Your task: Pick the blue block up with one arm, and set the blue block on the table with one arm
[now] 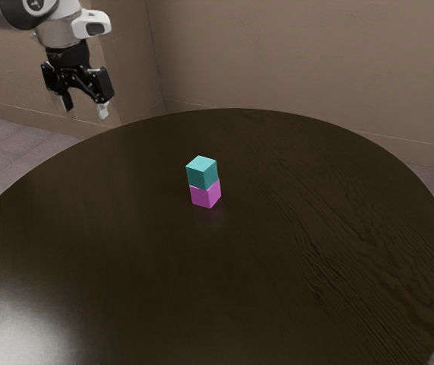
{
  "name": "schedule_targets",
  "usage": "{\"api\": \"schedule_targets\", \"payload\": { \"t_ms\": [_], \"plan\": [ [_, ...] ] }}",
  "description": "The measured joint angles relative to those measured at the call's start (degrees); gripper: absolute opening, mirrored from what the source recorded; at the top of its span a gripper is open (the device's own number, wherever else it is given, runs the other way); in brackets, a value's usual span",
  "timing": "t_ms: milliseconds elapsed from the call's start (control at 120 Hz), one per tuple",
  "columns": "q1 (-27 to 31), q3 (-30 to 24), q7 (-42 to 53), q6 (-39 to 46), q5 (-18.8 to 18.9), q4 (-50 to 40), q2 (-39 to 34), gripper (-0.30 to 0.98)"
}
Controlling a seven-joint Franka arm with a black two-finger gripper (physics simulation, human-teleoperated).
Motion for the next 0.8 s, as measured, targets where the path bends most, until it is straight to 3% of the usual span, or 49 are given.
{"api": "schedule_targets", "payload": {
  "t_ms": [167, 300, 425, 800],
  "plan": [
    [0.9, 0.1, 0.5, 3.6, 0.0, 0.9, 1.9, 0.69],
    [-3.2, 0.1, 1.0, 2.2, 0.0, 18.2, 16.4, 0.68],
    [4.0, -5.1, 3.2, 0.2, -1.7, 38.3, 35.9, 0.68],
    [5.7, -12.4, 8.4, 4.3, -3.7, 55.1, 56.1, 0.69]
  ]
}}
